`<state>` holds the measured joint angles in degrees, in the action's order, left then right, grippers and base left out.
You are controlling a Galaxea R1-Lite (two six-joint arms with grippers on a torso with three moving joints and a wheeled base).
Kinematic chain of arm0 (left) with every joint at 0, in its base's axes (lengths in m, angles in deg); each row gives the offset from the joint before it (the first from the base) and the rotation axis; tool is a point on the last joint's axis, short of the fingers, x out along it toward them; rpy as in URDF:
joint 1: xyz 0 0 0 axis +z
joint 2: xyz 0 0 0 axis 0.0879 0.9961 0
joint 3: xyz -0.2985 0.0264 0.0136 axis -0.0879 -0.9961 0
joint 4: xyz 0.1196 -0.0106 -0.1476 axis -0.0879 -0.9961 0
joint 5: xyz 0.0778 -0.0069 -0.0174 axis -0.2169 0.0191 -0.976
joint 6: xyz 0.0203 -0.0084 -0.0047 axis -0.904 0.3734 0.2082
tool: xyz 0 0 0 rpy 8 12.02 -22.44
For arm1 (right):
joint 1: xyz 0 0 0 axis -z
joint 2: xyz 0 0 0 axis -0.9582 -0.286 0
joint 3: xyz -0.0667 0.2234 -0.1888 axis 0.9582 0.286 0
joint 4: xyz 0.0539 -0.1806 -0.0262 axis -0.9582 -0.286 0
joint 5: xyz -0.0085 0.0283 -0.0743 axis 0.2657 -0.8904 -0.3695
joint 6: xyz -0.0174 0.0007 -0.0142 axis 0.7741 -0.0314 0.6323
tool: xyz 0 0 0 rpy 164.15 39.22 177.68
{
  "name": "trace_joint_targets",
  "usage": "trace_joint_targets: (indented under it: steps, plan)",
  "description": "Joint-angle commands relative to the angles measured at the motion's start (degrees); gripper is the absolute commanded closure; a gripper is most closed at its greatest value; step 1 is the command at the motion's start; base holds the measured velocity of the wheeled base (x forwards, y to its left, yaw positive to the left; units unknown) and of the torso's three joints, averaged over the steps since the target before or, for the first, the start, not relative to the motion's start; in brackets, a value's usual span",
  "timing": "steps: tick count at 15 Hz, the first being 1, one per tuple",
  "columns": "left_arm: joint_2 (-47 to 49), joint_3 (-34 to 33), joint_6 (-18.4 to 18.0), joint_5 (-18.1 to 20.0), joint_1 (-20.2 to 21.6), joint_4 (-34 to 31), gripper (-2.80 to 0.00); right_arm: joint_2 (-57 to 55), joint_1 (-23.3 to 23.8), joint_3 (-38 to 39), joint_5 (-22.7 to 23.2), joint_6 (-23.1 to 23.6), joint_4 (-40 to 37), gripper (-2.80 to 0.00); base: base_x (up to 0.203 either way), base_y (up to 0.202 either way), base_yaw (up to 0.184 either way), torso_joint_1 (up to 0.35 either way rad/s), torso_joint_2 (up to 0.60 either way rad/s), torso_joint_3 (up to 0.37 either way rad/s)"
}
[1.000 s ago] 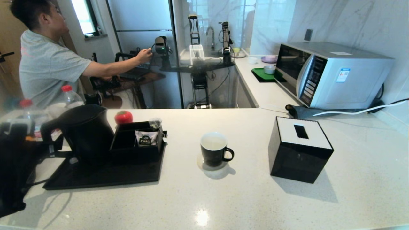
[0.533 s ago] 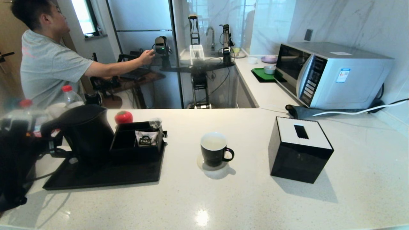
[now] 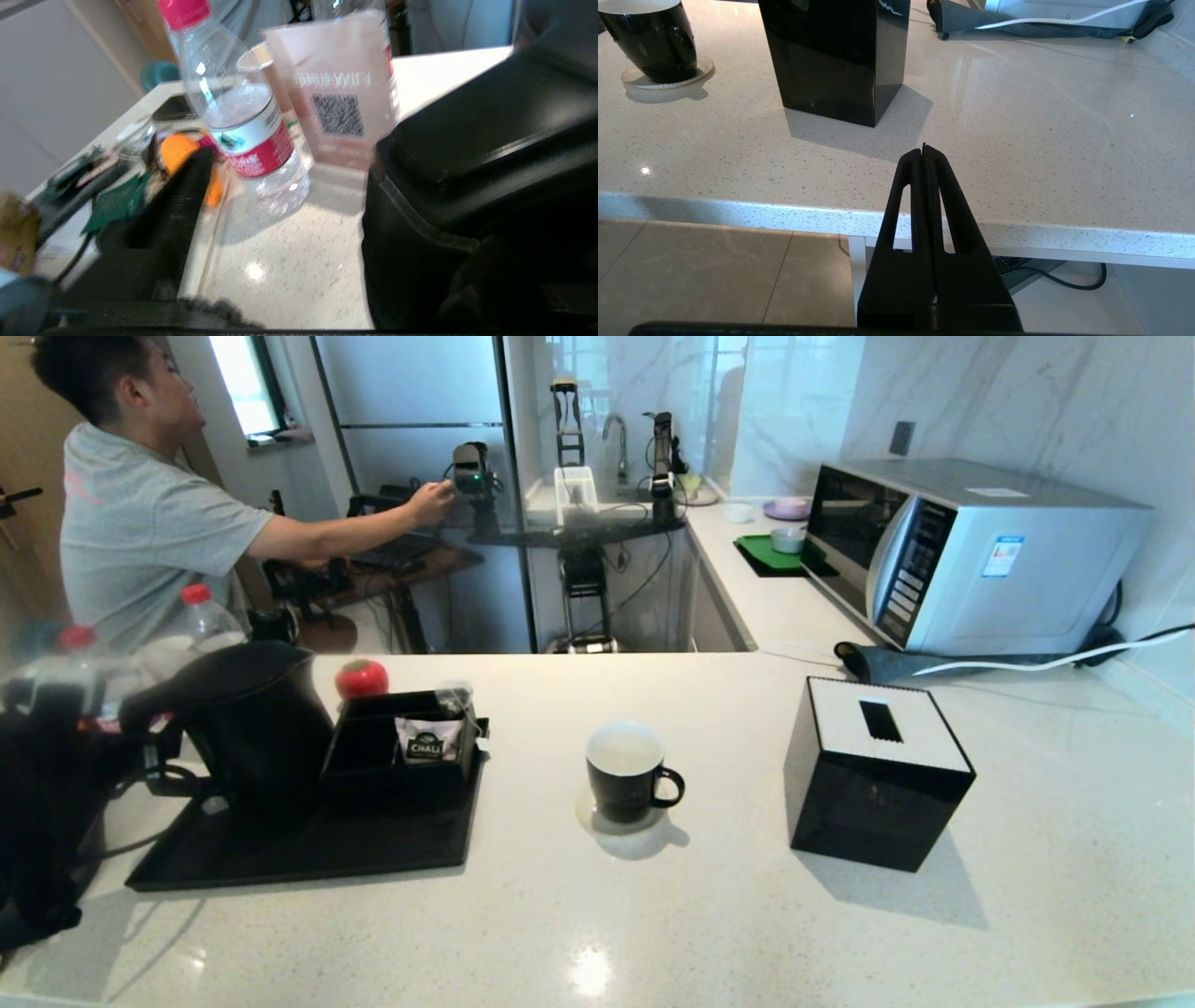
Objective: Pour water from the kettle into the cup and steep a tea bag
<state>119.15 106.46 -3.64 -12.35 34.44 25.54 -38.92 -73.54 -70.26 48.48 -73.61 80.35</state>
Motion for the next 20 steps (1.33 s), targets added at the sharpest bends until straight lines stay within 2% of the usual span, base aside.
trace_joint_targets:
  steps: [1, 15, 20]
  plan:
    - [0.33, 0.79, -0.1, 0.0, 0.04, 2.74, 0.0, -0.07, -0.02, 0.0, 0.04, 0.04, -0.01, 0.0, 0.0, 0.0, 0.0, 0.0, 0.0, 0.0]
    - [-0.18, -0.09, 0.3, 0.09, -0.54, 2.74, 0.0, -0.07, -0.02, 0.0, 0.04, 0.04, -0.01, 0.0, 0.0, 0.0, 0.0, 0.0, 0.0, 0.0]
    - [-2.37, -0.09, 4.23, 0.09, -0.32, 2.74, 0.0, -0.07, -0.02, 0.0, 0.04, 0.04, -0.01, 0.0, 0.0, 0.0, 0.0, 0.0, 0.0, 0.0]
